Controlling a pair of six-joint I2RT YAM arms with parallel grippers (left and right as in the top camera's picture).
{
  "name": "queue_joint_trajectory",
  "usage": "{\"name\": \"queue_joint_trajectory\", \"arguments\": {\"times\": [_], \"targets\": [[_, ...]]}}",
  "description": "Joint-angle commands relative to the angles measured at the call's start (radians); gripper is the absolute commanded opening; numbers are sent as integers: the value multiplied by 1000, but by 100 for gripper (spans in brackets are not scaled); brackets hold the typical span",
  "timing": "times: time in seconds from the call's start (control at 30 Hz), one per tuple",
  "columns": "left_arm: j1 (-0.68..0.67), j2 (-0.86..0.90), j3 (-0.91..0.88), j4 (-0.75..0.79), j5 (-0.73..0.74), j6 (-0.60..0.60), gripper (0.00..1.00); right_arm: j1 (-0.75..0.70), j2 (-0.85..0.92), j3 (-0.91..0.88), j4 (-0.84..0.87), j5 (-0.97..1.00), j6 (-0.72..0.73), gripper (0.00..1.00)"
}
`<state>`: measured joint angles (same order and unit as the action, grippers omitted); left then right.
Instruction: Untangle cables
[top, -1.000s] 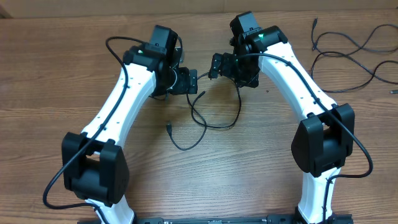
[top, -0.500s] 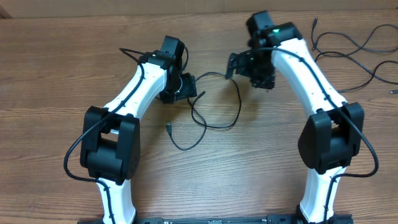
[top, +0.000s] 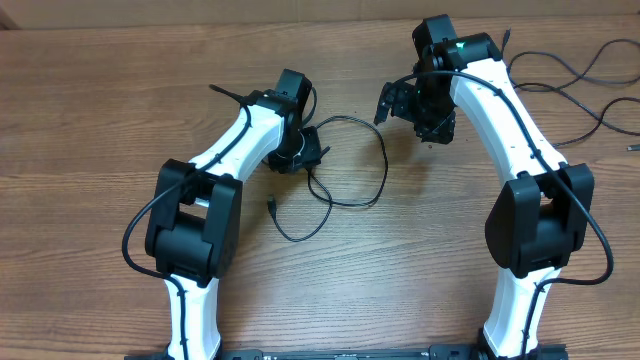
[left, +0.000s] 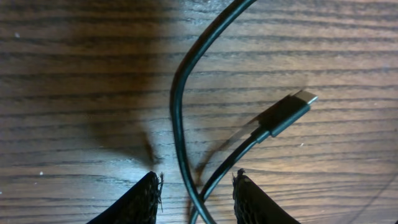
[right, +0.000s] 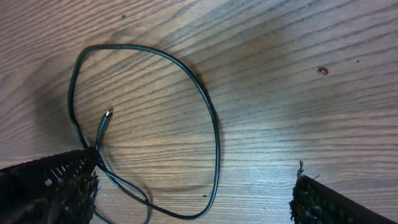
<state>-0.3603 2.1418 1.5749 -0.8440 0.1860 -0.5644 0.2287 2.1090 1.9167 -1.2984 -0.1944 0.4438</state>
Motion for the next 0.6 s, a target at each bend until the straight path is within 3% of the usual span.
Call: {"name": "queue_joint_trajectory", "arguments": {"times": [0.0, 0.1, 0.23, 0.57], "targets": [[-7, 13, -6, 4, -59, -59, 41, 1, 14, -10, -5, 3, 1, 100], [-6, 13, -6, 4, -79, -72, 39, 1, 14, -13, -6, 3, 1, 100], [-7, 13, -8, 3, -82, -71, 27, 1, 14, -13, -5, 3, 1, 100], [-7, 13, -9, 27, -97, -89, 31, 1, 14, -14, -6, 3, 1, 100]]}}
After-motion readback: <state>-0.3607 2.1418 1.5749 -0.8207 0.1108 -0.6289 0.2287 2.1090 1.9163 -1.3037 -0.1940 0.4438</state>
